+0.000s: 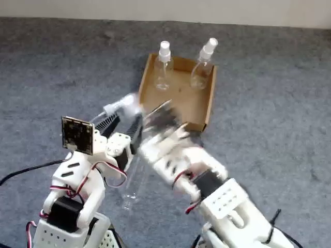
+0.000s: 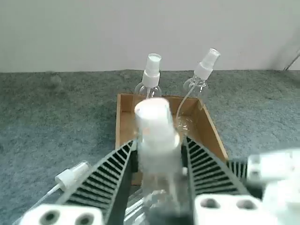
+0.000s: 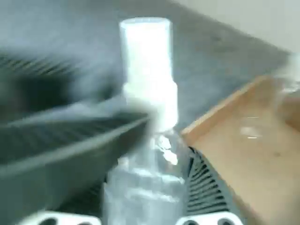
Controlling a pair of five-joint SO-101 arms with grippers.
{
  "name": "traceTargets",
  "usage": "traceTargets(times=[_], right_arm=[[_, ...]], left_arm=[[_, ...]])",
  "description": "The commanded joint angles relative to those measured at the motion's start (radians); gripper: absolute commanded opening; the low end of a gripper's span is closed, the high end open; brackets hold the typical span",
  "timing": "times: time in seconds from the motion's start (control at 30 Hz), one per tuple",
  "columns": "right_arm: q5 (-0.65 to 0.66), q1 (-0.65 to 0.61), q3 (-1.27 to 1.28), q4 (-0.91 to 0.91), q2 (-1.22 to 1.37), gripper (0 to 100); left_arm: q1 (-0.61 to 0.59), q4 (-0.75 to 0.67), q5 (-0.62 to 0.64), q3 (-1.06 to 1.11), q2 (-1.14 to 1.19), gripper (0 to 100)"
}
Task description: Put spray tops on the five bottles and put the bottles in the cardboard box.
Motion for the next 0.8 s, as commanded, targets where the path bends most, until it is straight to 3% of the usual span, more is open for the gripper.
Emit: traceTargets(times=[0.0,0.17,0.33,0.53,0.67,0.77], right_arm=[[-0.009,0.101,-0.111,-0.035,-0.022,0.4],[0.055,0.174,-0.26,-0.03,0.036,0.4],[0.052,0.199,-0.516,0.071,0.297,0.4],[-0.014,0.12,-0.82,0.291,0.535,0.4],[-0.037,0.064,-0.941,0.41,0.568,0.4],[-0.032,0.033,-0.983,0.507,0.553,0.4]], left_arm=[[-0.041,0.025,-0.021,-0.045,-0.002,18],[-0.119,0.031,-0.026,-0.065,-0.002,19],[-0.053,0.028,-0.135,-0.036,0.004,26],[0.022,0.025,-0.186,-0.028,0.01,31],[-0.025,0.017,-0.187,-0.007,0.01,31],[-0.058,-0.083,-0.187,0.048,0.012,31]])
